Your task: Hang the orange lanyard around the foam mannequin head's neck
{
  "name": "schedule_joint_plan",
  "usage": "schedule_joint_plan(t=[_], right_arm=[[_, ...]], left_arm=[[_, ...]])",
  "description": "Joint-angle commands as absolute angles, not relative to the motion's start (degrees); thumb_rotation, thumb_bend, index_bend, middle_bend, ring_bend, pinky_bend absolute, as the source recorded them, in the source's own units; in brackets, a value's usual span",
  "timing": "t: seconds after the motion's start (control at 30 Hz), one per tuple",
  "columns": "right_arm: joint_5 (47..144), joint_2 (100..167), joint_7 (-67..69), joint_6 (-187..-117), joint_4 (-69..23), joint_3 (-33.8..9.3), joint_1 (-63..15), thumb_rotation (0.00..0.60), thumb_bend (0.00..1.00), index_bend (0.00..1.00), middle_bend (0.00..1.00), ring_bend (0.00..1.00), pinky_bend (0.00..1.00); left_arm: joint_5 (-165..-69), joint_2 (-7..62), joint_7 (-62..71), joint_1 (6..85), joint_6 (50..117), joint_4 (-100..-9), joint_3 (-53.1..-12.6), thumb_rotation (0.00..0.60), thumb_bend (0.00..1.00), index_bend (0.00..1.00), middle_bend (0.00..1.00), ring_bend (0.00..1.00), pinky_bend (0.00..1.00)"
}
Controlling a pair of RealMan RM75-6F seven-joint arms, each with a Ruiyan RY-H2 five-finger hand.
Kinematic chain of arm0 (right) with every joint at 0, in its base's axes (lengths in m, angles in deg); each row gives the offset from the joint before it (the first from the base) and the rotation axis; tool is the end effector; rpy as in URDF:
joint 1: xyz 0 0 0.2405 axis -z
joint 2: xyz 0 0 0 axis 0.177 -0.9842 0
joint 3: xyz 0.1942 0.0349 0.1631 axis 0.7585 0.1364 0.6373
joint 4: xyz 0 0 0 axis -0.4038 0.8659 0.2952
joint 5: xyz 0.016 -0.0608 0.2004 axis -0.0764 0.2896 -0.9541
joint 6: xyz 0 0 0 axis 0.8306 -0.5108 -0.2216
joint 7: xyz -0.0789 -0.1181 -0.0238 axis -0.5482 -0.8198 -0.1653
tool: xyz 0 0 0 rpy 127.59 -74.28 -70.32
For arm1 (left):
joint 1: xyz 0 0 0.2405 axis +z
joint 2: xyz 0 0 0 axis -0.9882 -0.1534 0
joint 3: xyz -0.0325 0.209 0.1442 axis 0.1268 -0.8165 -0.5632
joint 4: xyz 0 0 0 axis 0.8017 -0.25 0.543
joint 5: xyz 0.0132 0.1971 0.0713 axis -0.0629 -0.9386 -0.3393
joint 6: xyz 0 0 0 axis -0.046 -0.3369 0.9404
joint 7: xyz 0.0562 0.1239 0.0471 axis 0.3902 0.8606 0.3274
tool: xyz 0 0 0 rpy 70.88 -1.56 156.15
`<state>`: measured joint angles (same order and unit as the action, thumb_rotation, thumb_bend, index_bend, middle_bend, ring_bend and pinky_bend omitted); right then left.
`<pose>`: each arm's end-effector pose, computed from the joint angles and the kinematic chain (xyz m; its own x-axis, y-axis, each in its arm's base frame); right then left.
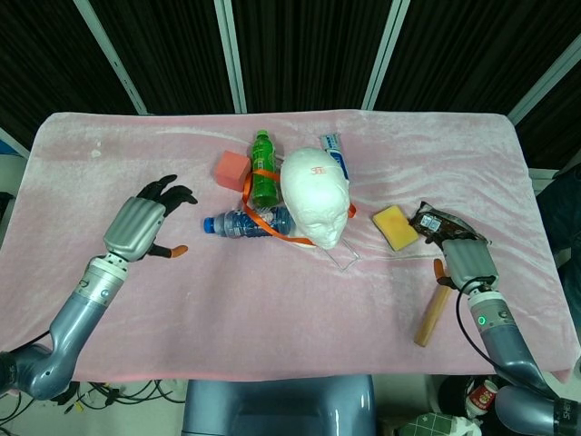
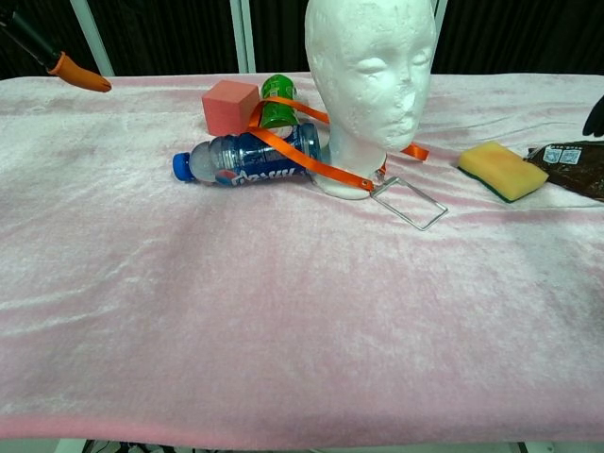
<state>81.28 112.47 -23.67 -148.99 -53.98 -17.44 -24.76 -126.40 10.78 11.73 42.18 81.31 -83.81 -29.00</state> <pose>-0.2297 -0.3074 0.1147 0.4676 -0.3104 0.8277 -0.8760 -0.0372 0.4809 -0.1376 0.3374 0.1074 0.3241 0.1190 0.9385 0.8833 -0.3932 -0.2552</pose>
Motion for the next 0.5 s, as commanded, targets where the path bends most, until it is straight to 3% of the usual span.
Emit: schedule_joint_plan(t=[0.03, 0.5], right_arm=[[82.87, 114.3, -24.86, -149.69, -53.39, -18.8, -24.11, 0.6, 0.61, 0.31, 0.23, 0.27, 0.17], [87.56, 124.14, -31.06, -152.58, -50.99, -21.1, -23.68, 0.6, 0.61, 0.3, 0.19, 0.24, 0.17]], left_arm=[[-127.45, 10.26, 10.83, 42.93, 81.77, -84.11, -29.66, 0.6, 0.1, 0.29, 0.22, 0.05, 0.15], [-127.67, 5.93, 17.69, 47.56, 84.73, -89.77, -34.3, 0.6, 0.1, 0.29, 0.22, 0.05, 0.13]])
